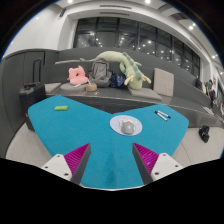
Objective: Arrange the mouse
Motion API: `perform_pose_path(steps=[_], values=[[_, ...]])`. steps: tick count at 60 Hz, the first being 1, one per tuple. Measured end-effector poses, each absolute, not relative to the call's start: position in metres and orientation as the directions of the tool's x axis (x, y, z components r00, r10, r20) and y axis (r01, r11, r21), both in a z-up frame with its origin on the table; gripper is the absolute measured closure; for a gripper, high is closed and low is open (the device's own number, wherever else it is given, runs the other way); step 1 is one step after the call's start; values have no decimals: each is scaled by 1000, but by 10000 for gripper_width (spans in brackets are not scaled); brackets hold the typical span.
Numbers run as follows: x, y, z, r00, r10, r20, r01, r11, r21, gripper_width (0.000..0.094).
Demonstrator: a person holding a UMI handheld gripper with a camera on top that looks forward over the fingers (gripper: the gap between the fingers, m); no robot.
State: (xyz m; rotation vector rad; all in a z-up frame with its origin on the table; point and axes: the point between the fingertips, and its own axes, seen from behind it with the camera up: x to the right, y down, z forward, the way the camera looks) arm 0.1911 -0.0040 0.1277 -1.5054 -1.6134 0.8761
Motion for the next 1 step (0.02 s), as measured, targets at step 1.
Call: perform_pose_path(steps=[1], values=[[191,-4,128,-30,997,71,484,77,-871,83]])
